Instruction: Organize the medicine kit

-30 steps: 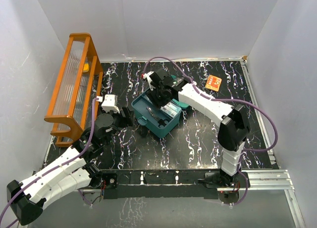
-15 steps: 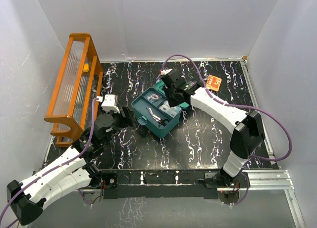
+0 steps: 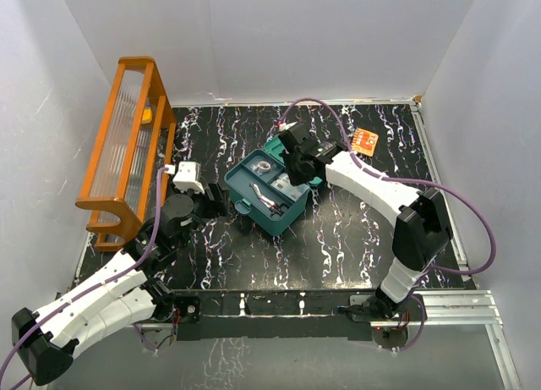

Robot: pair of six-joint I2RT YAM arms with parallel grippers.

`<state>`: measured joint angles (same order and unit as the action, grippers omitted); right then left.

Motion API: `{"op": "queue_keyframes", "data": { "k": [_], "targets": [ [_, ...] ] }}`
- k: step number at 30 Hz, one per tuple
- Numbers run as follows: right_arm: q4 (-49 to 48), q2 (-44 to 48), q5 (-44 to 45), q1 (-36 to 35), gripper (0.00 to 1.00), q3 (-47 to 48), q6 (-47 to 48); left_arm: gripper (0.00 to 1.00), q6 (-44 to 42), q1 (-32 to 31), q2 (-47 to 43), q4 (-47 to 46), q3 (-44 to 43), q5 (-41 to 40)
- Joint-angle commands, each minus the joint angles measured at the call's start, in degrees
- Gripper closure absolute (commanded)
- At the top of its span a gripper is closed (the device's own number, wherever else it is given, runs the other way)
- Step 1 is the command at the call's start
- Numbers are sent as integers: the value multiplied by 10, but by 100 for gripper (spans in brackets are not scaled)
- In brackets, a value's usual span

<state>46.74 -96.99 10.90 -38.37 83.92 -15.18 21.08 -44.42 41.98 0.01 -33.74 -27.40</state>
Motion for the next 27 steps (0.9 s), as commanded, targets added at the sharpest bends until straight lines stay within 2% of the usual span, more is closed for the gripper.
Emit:
{"op": "queue_keyframes", "data": {
  "k": [1, 10, 18, 27],
  "targets": [
    [-55, 22, -28, 14, 94, 0, -2, 33, 3, -2, -2, -8, -9, 2],
    [-39, 3, -48, 17, 91, -16, -1, 33, 3, -1, 6, -13, -7, 5],
    [-74, 10, -57, 18, 89, -10, -2, 32, 4, -2, 7, -11, -9, 2],
    [-113, 8, -111, 42, 86, -40, -10, 32, 5, -1, 14, -12, -9, 5]
  ]
}}
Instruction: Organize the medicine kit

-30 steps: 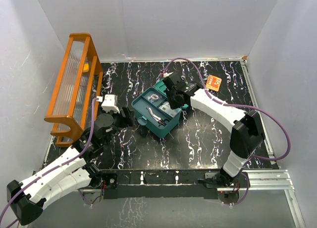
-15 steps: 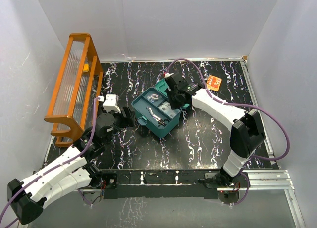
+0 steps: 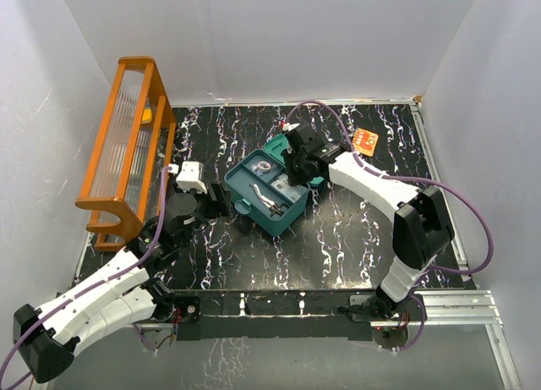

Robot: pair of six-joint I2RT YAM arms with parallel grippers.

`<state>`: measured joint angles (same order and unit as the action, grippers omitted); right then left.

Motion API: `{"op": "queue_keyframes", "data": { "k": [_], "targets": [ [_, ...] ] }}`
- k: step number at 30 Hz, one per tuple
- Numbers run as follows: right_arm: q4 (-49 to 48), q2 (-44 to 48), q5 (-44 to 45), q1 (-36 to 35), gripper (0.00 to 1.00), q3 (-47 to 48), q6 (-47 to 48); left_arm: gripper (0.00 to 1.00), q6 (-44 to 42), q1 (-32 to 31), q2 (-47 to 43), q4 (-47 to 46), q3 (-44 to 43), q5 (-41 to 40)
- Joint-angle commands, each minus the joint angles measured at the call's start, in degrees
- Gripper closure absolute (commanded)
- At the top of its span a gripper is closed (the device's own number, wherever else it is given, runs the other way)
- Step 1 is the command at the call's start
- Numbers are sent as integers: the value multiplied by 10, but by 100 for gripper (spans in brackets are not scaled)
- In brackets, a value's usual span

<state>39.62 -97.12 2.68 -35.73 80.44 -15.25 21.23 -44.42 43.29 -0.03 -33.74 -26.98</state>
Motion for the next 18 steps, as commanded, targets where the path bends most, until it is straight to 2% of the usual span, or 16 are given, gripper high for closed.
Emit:
{"op": "queue_keyframes", "data": {
  "k": [1, 8, 12, 18],
  "targets": [
    [-45, 9, -31, 17, 86, -8, -11, 32, 3, -1, 1, -11, -9, 1],
    [-57, 6, -48, 21, 86, -2, -15, 31, 4, -1, 2, -14, -9, 2],
    [-74, 49, -38, 23, 84, 6, -30, 31, 6, -1, 4, -12, -11, 1],
    [-124, 149, 6, 54, 66, -38, -84, 30, 10, -1, 6, -11, -11, 3]
  ]
}}
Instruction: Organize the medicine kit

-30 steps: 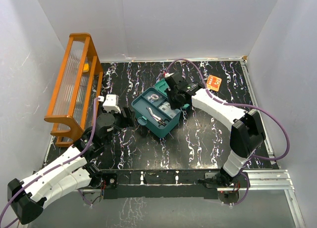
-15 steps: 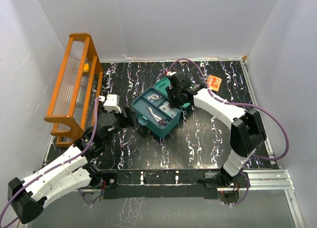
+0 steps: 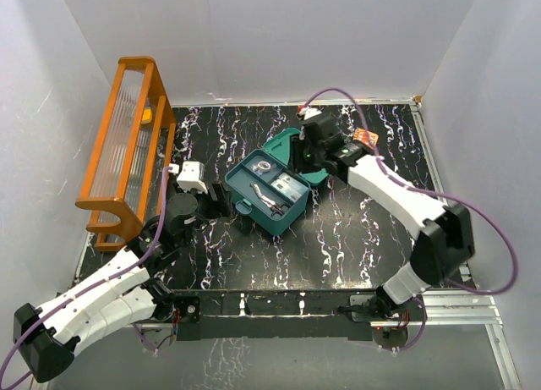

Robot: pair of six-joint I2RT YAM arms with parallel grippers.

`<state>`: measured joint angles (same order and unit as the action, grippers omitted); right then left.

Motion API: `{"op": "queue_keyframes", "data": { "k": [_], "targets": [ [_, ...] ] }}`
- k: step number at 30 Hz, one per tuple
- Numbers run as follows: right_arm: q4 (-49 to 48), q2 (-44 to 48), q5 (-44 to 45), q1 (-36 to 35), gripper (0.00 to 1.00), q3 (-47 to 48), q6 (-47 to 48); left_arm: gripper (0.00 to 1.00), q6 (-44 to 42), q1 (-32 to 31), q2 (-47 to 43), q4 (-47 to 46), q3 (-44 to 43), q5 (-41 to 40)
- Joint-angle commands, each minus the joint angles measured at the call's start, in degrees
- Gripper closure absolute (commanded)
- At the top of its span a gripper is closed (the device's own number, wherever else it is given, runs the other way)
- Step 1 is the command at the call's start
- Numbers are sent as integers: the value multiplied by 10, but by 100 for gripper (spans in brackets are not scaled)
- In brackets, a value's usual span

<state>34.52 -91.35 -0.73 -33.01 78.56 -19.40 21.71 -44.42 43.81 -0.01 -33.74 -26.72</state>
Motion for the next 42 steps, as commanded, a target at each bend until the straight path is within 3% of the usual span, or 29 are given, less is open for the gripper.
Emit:
{"op": "queue_keyframes", "data": {
  "k": [1, 4, 6, 14, 20, 24, 36, 42],
  "targets": [
    [-81, 104, 49, 38, 63, -34, -56, 30, 6, -1, 2, -12, -11, 1],
    [-97, 131, 56, 87, 52, -78, -109, 29, 9, -2, 7, -13, -13, 4],
    [-111, 139, 37, 134, 49, -106, -147, 29, 14, -1, 12, -10, -16, 8],
    [-224, 125, -127, 289, 34, -212, -269, 20, 36, -1, 47, 36, -44, -8],
    [-292, 60, -225, 302, 24, -216, -304, 9, 57, 2, 70, 66, -66, -8],
    [-382, 17, -303, 325, 23, -234, -357, 6, 72, 5, 72, 68, -73, 7],
    [-350, -16, -256, 326, 24, -233, -367, 5, 85, 7, 75, 77, -81, 11],
    [-391, -76, -323, 326, 25, -224, -388, 4, 86, 7, 77, 75, -83, 14]
  ]
}}
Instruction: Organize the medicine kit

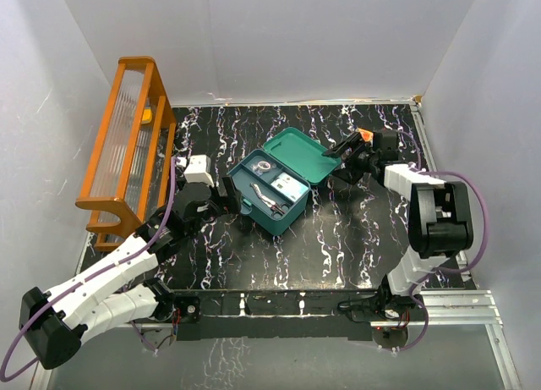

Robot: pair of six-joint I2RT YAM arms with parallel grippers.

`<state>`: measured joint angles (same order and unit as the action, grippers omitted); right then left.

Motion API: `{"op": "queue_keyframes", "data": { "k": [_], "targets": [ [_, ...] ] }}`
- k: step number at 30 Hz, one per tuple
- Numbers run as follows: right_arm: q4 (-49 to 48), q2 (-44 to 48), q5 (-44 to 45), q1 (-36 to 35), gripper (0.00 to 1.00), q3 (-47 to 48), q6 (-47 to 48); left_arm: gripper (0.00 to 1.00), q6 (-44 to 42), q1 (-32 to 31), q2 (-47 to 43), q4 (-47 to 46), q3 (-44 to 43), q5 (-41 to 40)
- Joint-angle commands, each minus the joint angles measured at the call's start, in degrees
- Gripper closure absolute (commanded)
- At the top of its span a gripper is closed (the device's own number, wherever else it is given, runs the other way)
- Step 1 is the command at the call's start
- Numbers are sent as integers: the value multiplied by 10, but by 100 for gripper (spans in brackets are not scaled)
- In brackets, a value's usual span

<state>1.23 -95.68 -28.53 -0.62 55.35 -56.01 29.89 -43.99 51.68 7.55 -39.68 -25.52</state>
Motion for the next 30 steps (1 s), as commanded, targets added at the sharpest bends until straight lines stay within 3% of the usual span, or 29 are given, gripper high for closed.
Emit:
{"op": "queue_keyframes", "data": {
  "k": [1, 8, 17, 30],
  "targets": [
    [-79, -33, -51, 2, 25, 3, -28, 4, 4, 3, -3, -1, -23, 3],
    [-203, -35, -93, 2, 25, -8, -62, 4, 4, 4, -4, -1, -20, 6],
    [-268, 32, -90, 1, 29, -52, -27, 4, 5, 4, -11, 1, -16, 4],
    [-230, 147, -96, -1, 28, -68, 145, 4, 3, 5, -1, -5, -19, 8]
  ]
}}
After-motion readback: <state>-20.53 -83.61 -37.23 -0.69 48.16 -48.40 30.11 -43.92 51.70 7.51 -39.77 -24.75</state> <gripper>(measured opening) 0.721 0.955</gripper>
